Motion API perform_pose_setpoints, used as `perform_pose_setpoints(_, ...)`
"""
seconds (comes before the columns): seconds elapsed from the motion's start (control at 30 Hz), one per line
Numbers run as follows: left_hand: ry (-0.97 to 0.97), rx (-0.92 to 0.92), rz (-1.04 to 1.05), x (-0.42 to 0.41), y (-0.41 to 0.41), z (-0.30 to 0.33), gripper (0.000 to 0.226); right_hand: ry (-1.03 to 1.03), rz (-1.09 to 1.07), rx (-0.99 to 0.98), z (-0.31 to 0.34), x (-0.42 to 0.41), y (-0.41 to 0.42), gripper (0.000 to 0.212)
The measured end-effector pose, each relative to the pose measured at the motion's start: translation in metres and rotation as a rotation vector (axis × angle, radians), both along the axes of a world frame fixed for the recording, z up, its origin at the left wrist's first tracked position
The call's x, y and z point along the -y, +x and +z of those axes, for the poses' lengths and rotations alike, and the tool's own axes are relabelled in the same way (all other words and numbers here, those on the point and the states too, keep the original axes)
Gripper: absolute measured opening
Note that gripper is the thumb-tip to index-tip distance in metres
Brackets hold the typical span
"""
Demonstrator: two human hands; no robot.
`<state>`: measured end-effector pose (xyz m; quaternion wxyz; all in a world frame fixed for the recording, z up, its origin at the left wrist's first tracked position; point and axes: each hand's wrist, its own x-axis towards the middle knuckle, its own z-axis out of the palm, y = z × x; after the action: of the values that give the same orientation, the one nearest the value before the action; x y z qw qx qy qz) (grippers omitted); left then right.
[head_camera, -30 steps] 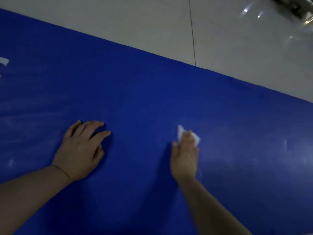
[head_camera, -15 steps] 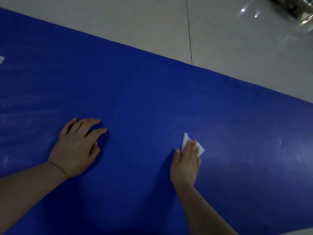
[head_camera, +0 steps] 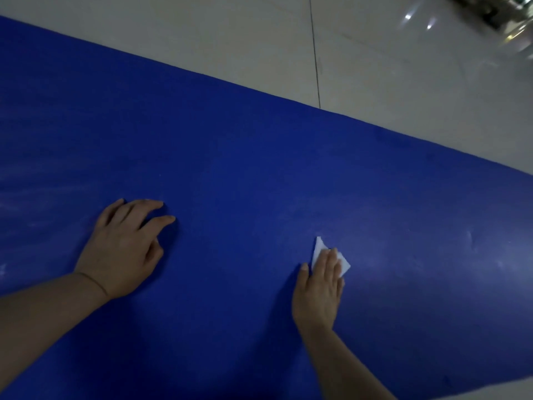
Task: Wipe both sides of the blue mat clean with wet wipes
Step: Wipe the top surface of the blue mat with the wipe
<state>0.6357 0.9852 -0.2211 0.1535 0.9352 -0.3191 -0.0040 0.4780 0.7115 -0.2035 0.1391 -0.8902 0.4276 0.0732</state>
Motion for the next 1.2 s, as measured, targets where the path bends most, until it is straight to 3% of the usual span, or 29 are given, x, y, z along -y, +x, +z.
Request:
perform_pose_setpoints(0.07, 0.007, 0.011, -0.004, 0.0, 0.0, 0.0, 0.05, -0.008, 0.053, 0.009, 0.003, -0.014, 0.002, 0.063)
perform_pose_setpoints(0.2, 0.005, 0.023, -0.002, 0.0, -0.001, -0.001, 0.049, 0.006, 0.433, 0.008, -0.007, -0.075, -0.004, 0.066)
perform_pose_setpoints(0.43, -0.117, -0.005, -0.132, -0.014, -0.043, 0.001, 0.039, 0.171, 0.58, 0.066, 0.002, -0.055, -0.009, 0.071)
perform_pose_setpoints(0.5, -0.087, -0.007, -0.204, -0.023, -0.056, -0.003, 0.039, 0.147, 0.512, 0.114, 0.0, -0.034, -0.015, 0.065)
perform_pose_setpoints(0.67, 0.001, -0.032, -0.217, -0.025, -0.056, -0.008, 0.045, 0.042, 0.092, 0.081, -0.007, -0.014, -0.03, 0.052)
perform_pose_setpoints(0.77, 0.002, -0.034, -0.216, -0.025, -0.056, -0.009, 0.045, -0.029, 0.244, 0.113, -0.01, -0.065, -0.031, 0.064)
perform_pose_setpoints(0.83, -0.002, -0.037, -0.214, -0.025, -0.055, -0.007, 0.045, -0.035, 0.474, 0.109, -0.014, -0.093, -0.036, 0.059)
perform_pose_setpoints(0.9, -0.014, -0.039, -0.216, -0.025, -0.055, -0.005, 0.044, -0.003, 0.574, 0.088, -0.014, -0.085, -0.036, 0.059)
perform_pose_setpoints(1.0, -0.021, -0.025, -0.217, -0.024, -0.055, -0.004, 0.043, -0.044, 0.282, 0.122, -0.01, -0.035, -0.032, 0.055)
perform_pose_setpoints(1.1, -0.022, -0.02, -0.211, -0.025, -0.056, -0.006, 0.043, 0.033, -0.005, 0.026, -0.004, -0.009, -0.028, 0.057)
perform_pose_setpoints(1.2, -0.025, -0.027, -0.206, -0.024, -0.057, -0.006, 0.043, -0.077, 0.184, 0.056, -0.007, -0.051, -0.031, 0.063)
